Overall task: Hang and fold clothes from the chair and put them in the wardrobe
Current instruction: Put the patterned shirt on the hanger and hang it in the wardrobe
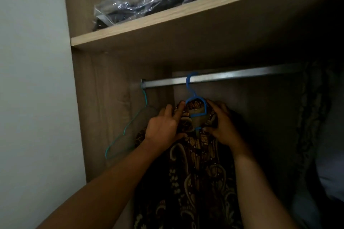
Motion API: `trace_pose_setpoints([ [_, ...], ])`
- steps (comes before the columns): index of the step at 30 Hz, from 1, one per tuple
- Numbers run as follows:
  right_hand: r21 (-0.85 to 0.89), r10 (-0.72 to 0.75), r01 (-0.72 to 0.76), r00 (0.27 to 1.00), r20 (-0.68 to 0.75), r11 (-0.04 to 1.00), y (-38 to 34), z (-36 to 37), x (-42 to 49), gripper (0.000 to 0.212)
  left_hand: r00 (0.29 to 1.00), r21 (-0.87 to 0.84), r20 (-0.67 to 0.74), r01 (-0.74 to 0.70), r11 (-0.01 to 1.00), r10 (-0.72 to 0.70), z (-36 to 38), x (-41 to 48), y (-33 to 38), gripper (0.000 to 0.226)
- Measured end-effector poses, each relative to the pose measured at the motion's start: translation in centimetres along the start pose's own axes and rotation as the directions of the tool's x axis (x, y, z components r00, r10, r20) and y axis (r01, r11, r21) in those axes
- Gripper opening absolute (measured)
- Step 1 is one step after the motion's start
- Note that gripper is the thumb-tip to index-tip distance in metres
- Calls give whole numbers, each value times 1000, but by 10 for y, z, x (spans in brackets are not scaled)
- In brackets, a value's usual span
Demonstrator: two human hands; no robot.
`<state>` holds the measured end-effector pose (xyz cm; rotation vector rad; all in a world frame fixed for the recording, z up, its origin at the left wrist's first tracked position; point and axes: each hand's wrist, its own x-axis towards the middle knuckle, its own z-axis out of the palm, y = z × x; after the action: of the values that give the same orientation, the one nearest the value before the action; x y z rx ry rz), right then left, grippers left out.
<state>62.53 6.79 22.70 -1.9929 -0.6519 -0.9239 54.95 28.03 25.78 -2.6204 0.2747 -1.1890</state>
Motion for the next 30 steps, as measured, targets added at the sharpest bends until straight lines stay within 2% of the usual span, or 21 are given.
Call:
trace_pose_setpoints([
  [4,-26,11,-11,1000,5,1000,2,-6,2,112,1000,-67,17,-13,998,14,5,1,2,115],
  [6,-37,10,-8,999,39,999,1,-13,3,116,999,-185,21,-27,982,31,5,-1,3,116],
  [9,-55,18,-16,999,47,998,-15,-28,1,117,998,-368,-62,-30,929,8,-10,-4,-3,96],
  [12,88,-34,55,974,-222,995,-57,-28,-5,90,986,-244,-161,-8,970,-32,-42,4,-25,76],
  [14,252,-17,87,963,-268,964,-95,-15,-3,66,979,-159,-193,34,987,-65,-67,10,-43,62],
  [16,319,-12,60,988,-151,946,-132,3,6,49,975,-78,-192,98,992,-111,-90,15,-60,53],
  [19,187,-106,86,989,101,979,-165,33,31,32,984,-13,-131,118,993,-119,-116,14,-78,55],
  [22,-33,-145,168,922,359,985,-178,55,62,43,996,-70,-75,44,997,-50,-124,0,-92,65],
  [24,-256,-51,209,858,511,944,-180,61,80,54,999,-111,-42,-11,994,7,-122,-14,-101,70],
  [26,-393,111,175,788,606,903,-181,65,90,64,999,-109,11,-51,993,53,-118,-24,-110,74],
  [28,-424,190,151,728,659,893,-179,70,98,63,994,-69,68,-84,994,89,-115,-30,-116,81],
  [30,-414,190,166,698,691,895,-180,74,98,60,991,-53,92,-93,994,98,-115,-31,-116,85],
])
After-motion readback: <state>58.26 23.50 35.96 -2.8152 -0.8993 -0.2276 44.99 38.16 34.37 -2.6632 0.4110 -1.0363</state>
